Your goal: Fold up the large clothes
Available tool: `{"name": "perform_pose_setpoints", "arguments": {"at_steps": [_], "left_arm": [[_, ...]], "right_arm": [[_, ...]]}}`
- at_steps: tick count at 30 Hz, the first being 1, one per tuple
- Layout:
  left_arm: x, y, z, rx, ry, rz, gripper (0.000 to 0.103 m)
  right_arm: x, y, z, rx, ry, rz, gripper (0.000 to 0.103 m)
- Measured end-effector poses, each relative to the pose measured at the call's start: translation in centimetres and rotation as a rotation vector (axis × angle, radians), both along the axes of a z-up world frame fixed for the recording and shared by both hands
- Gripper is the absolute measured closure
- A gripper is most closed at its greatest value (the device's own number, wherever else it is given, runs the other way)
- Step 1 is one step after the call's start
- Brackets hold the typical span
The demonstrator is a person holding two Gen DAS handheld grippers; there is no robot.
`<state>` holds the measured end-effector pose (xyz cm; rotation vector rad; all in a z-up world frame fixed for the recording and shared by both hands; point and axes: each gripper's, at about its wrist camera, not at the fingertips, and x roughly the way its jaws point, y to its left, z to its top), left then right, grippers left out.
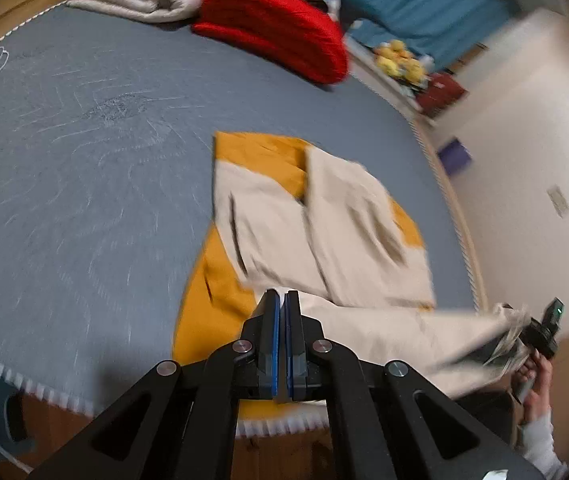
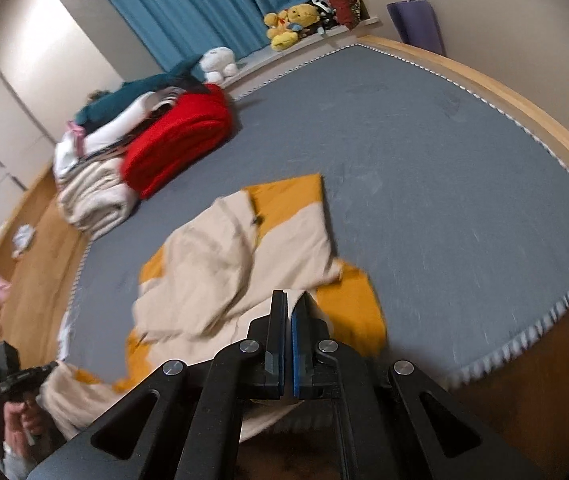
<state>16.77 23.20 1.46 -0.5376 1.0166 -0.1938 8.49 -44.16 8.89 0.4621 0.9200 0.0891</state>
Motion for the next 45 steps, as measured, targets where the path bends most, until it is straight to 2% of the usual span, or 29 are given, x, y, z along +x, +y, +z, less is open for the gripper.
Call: {"name": "perform_pose_setpoints", "arguments": {"at_steps": [3,5,7,9,12,15,17,18,20,22,24,28,31,37,42,43,45], "left_arm": [[5.5,0.5,-4.1,0.028,0.036,0.028,0.102],[8.2,0.7,-6.4,0.062,0.107,0.031,0.102],[9.3,0.7,-7.3,0.077,0.125,0.007,0.102],[10.1,0.3,-7.9,0.134,0.137,-0.042,0.102],[10.1,1.2,-8.0,0.104,0.130,-0.055,0.099],[9.9,2.6,-8.3,0.030,0.144,-0.032,0.094],[9.1,4.2,-7.7,0.003,0.121,0.041,0.093],[8.8,4.7,-7.3,-0.008,0.107,0.065,0.093],[7.8,5.8,-6.8,-0.037,0.076,0.113,0.092],[7.1,5.9,-6.9,-0.030,0.084,0.133,0.089],[6.7,5.3,-7.5,-0.023,0.114,0.124,0.084],[7.6,2.4,-8.8,0.057,0.189,0.015,0.074],[8.6,0.9,-9.7,0.096,0.227,-0.024,0.067],[10.8,-0.3,-11.8,0.111,0.301,-0.032,0.064],[11.6,-0.4,-12.8,0.134,0.334,-0.030,0.064],[11.7,-0.4,-13.0,0.130,0.337,-0.029,0.064],[11.8,-0.5,-13.1,0.116,0.337,-0.038,0.068]], "right_arm": [[6.7,0.2,-3.8,-0.030,0.039,-0.008,0.101],[11.0,0.5,-6.5,-0.051,0.065,0.001,0.101],[14.2,0.6,-9.2,-0.033,0.138,0.000,0.101],[16.0,0.9,-10.8,-0.039,0.182,0.023,0.101],[17.9,1.3,-11.7,-0.081,0.209,0.062,0.101],[18.7,1.1,-12.2,-0.061,0.229,0.072,0.101],[18.7,0.9,-12.5,-0.062,0.238,0.054,0.100],[18.5,0.6,-12.4,-0.056,0.229,0.025,0.100],[18.0,0.0,-11.8,-0.042,0.192,-0.030,0.090],[16.8,-0.5,-10.9,-0.101,0.125,-0.085,0.087],[16.0,-0.6,-10.9,-0.117,0.108,-0.090,0.082],[15.7,-0.3,-13.2,-0.033,0.208,-0.014,0.073],[16.1,0.8,-15.2,-0.073,0.291,0.059,0.064],[17.0,1.3,-18.7,-0.063,0.423,0.118,0.063],[17.2,2.7,-18.2,-0.108,0.394,0.171,0.063],[17.1,2.7,-18.0,-0.116,0.385,0.180,0.065],[16.8,3.1,-17.6,-0.137,0.369,0.192,0.084]]}}
